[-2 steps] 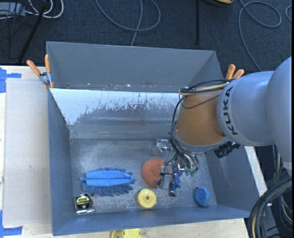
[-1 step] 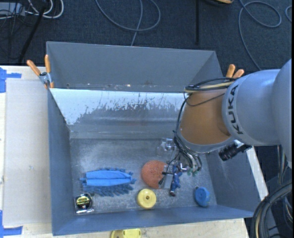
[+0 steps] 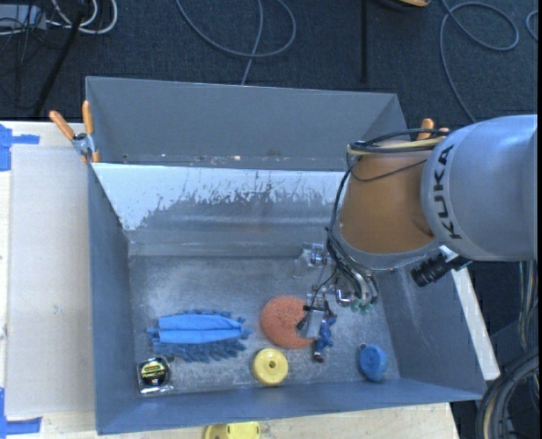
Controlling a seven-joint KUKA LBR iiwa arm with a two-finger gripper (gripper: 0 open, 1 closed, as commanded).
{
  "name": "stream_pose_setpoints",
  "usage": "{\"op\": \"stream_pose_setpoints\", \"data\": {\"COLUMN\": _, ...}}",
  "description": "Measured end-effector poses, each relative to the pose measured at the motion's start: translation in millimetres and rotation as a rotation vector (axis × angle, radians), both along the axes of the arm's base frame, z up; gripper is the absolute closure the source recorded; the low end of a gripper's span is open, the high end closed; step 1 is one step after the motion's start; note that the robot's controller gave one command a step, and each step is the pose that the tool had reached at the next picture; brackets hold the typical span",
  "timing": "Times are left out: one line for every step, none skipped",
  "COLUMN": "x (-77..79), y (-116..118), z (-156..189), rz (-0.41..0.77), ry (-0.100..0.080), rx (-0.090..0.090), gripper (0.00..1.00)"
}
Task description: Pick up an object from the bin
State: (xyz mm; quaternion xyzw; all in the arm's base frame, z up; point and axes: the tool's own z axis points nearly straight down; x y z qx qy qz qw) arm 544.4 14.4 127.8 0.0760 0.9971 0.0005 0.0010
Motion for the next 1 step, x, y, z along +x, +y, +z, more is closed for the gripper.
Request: {"op": "stream_pose_setpoints", "data": {"x": -8.3, "y": 15.8, "z": -52.1, "rz": -0.041, "ry": 0.003, "rx": 0.000, "gripper": 0.00}}
